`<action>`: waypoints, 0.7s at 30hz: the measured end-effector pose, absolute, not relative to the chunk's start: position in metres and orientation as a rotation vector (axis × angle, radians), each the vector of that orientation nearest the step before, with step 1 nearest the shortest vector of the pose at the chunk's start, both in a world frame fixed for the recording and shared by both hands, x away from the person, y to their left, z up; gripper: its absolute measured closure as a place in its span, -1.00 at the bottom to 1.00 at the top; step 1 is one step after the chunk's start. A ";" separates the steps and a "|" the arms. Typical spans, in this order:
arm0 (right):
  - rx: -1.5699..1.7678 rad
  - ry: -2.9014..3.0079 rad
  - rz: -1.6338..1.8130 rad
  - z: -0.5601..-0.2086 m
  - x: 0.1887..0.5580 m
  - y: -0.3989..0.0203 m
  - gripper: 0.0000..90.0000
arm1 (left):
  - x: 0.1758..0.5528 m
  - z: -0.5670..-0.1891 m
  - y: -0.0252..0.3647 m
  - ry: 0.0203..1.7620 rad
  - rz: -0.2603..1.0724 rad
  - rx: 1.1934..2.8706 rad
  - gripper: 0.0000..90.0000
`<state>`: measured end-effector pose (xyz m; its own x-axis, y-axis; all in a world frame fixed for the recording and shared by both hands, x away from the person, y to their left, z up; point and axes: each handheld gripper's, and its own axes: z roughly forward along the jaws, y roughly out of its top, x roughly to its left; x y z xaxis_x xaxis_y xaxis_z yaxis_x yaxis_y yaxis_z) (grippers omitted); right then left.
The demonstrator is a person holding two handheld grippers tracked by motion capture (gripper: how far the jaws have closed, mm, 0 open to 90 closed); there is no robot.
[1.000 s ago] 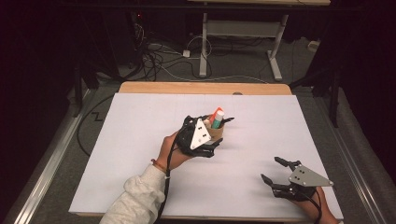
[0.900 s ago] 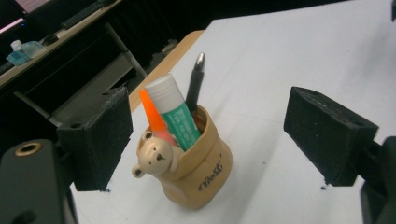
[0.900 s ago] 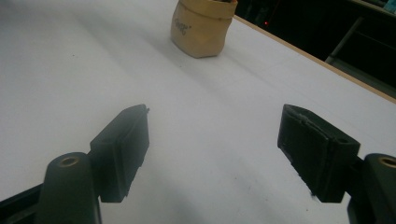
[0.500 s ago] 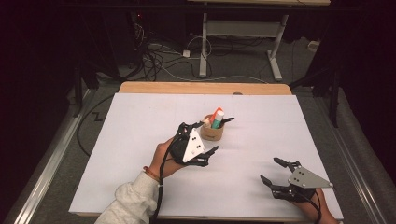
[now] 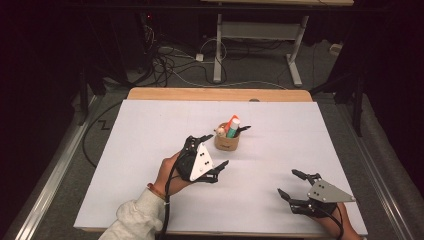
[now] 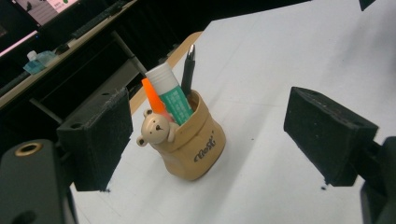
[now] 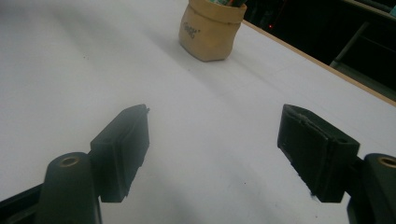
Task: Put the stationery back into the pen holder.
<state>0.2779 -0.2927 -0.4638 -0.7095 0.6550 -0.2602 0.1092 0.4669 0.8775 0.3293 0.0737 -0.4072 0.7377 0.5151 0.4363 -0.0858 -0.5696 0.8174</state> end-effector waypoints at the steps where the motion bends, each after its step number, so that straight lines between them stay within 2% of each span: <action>1: 0.631 2.135 1.218 -0.464 0.278 -0.293 -0.42 | 0.328 -0.408 0.075 0.325 0.844 2.034 -0.67; 21: 0.641 2.120 1.230 -0.461 0.277 -0.294 -0.42 | 0.308 -0.422 0.111 0.362 0.878 2.047 -0.67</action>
